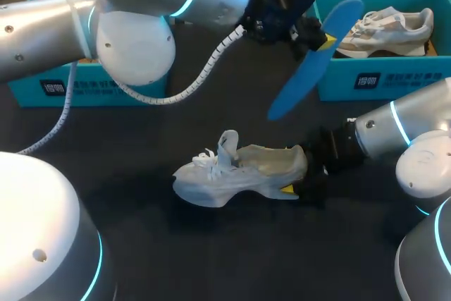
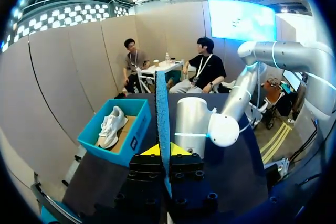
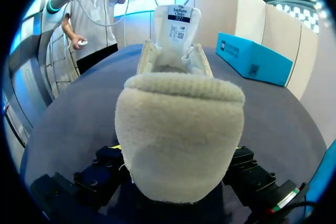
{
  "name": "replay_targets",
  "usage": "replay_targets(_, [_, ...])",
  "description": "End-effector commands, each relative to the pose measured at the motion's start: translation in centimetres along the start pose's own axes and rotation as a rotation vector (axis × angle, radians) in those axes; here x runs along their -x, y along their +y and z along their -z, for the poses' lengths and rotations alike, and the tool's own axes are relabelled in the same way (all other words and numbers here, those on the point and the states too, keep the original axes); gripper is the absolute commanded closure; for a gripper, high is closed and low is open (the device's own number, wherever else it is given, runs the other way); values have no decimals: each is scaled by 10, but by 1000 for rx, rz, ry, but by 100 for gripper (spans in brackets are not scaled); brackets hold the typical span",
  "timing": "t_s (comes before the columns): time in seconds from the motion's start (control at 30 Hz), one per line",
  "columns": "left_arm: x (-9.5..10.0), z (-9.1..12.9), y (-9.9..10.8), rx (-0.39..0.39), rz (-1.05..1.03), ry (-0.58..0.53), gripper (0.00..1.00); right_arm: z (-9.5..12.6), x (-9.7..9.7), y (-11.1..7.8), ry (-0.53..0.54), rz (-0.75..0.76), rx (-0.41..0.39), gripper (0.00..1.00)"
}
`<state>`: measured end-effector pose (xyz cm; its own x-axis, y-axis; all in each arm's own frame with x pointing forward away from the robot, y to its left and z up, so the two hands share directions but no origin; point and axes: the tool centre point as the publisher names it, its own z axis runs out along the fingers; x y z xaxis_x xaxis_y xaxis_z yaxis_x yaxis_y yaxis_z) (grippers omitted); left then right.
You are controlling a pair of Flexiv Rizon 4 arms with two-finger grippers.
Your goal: Take the shoe out of the shoebox, open the shoe tongue, remove and reinsert the insole, then place the shoe into the shoebox
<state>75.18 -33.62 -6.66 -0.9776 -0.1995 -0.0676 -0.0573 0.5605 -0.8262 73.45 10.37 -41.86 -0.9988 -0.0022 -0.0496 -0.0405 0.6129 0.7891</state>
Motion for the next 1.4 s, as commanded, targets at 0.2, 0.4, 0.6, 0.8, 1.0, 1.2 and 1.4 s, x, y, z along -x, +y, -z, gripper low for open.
replay_targets(0.2, [13,13,-12,51,210,148,100,-1,0,1,-2,1,-3,100])
replay_targets(0.4, [22,27,-20,-38,290,198,100,-1,0,1,-2,1,-3,100])
replay_targets(0.6, [34,43,-21,-141,383,259,100,-1,0,1,-2,1,-3,100])
replay_targets(0.8, [51,52,-18,-209,416,289,100,-1,0,1,-2,1,-3,100])
replay_targets(1.0, [62,63,-13,-281,405,405,100,-1,0,1,-2,1,-3,100])
replay_targets(1.2, [72,77,-6,-312,412,477,100,-1,0,1,-2,1,-3,100])
replay_targets(1.4, [84,91,4,-323,380,523,100,-1,0,1,-2,1,-3,100])
